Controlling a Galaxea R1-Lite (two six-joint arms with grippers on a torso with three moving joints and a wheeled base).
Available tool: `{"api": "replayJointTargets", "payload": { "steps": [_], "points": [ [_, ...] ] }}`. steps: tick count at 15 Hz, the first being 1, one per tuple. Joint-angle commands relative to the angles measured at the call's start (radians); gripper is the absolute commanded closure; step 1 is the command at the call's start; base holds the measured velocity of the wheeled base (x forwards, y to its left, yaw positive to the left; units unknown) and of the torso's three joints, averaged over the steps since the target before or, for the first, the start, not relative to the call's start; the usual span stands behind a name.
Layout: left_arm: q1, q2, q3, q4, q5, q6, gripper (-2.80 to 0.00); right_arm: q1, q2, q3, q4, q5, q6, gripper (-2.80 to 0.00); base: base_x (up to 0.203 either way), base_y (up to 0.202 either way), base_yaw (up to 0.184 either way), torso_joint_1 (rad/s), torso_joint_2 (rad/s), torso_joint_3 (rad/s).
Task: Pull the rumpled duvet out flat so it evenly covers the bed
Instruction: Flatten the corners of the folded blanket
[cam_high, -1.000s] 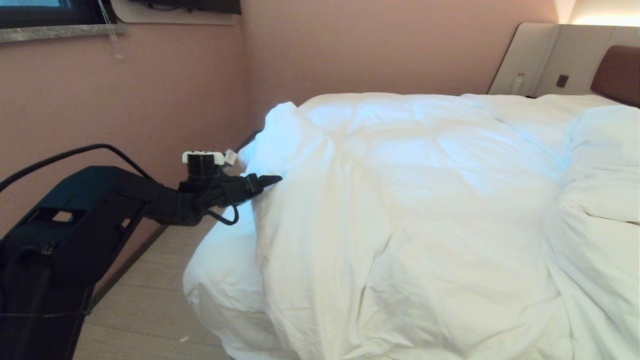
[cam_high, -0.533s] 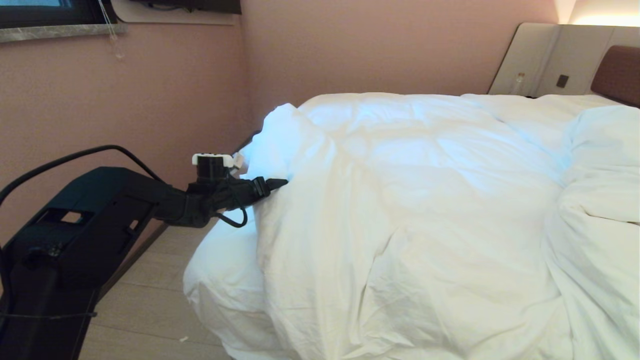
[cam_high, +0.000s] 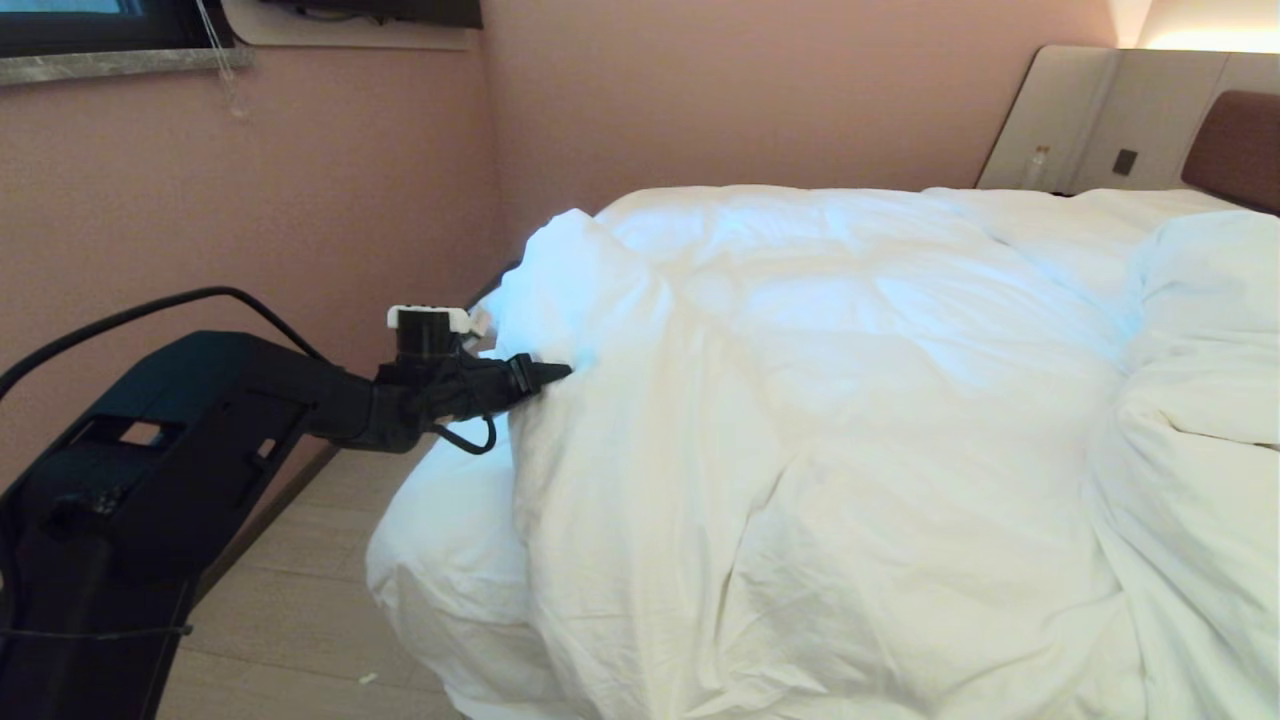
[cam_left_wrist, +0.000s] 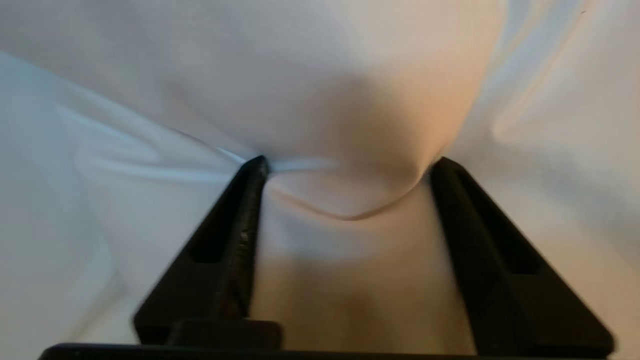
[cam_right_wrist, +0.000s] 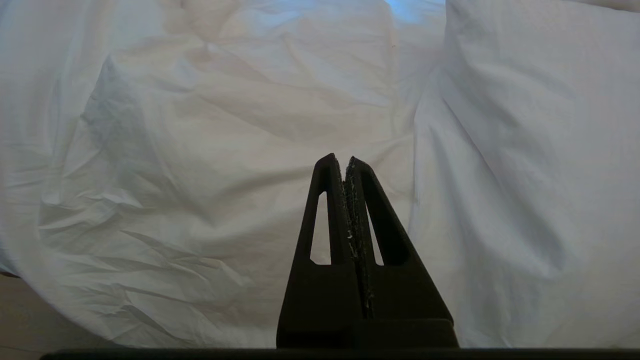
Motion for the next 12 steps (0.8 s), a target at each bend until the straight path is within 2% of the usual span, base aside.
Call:
{"api": "replayJointTargets", "payload": {
  "steps": [1,12],
  "points": [
    [0.0,-0.005,0.003,-0.004,-0.002,-0.005,0.0,0.0,0.001,0.0,0.0,0.0,0.0,0.0,0.0,0.0,0.0,0.0,0.0,0.0],
    [0.0,-0.033,0.008,0.001,-0.002,-0.005,0.0,0.0,0.001,0.0,0.0,0.0,0.0,0.0,0.0,0.0,0.0,0.0,0.0,0.0]
  ]
}}
